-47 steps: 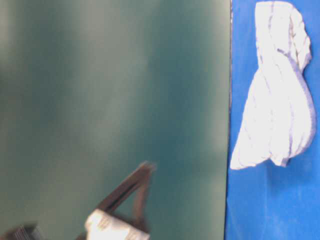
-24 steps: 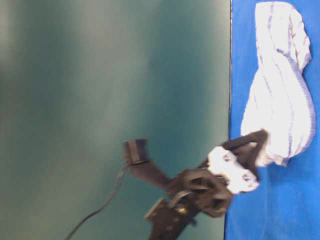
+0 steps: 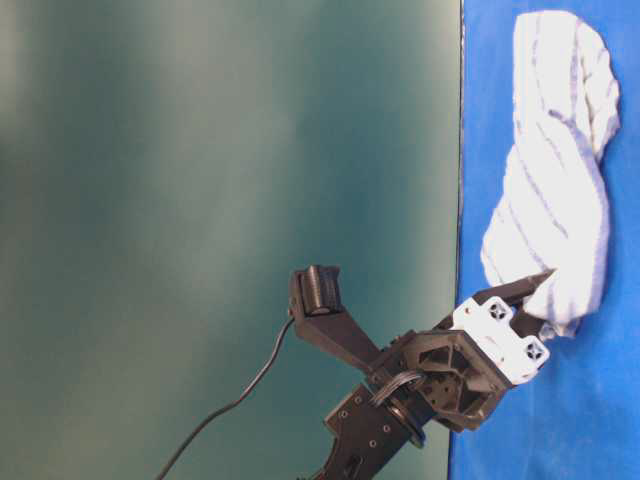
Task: Hand over the towel.
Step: 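Grasp the towel's left edge with the left gripper and lift it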
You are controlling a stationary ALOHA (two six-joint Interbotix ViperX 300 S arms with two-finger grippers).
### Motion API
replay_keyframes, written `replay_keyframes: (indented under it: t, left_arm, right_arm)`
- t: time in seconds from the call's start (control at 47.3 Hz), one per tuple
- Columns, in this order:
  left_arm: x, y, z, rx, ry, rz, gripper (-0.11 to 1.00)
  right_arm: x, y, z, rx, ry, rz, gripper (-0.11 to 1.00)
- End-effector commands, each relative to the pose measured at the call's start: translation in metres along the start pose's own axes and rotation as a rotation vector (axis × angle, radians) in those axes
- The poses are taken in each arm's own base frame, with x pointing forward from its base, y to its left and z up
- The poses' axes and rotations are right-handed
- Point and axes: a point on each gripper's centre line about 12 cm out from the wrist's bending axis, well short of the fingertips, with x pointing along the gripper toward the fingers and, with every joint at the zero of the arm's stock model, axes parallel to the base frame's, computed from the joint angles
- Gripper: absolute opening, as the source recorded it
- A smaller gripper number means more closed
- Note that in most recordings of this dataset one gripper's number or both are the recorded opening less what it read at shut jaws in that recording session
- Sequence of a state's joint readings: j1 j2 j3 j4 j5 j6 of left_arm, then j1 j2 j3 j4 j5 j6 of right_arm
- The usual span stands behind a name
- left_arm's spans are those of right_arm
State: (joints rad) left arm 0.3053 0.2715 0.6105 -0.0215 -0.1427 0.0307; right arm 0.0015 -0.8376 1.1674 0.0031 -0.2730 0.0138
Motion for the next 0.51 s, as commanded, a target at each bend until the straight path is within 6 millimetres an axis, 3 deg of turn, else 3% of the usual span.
replay_keyframes:
  t: [0.0,0.169,0.486]
  left_arm:
    - [-0.005,0.003,0.016,-0.003,-0.043,0.005,0.15]
    - [-0.023,0.001,0.034,-0.003,-0.084,0.001,0.12]
    - [-0.125,-0.033,0.107,0.036,-0.325,-0.073,0.12]
  right_arm:
    - [0.001,0.0,0.005,0.006,-0.018,0.001,0.0]
    - [0.001,0.0,0.006,0.018,-0.02,-0.002,0.0]
    - [0.0,0.0,0.01,0.024,-0.035,-0.004,0.0]
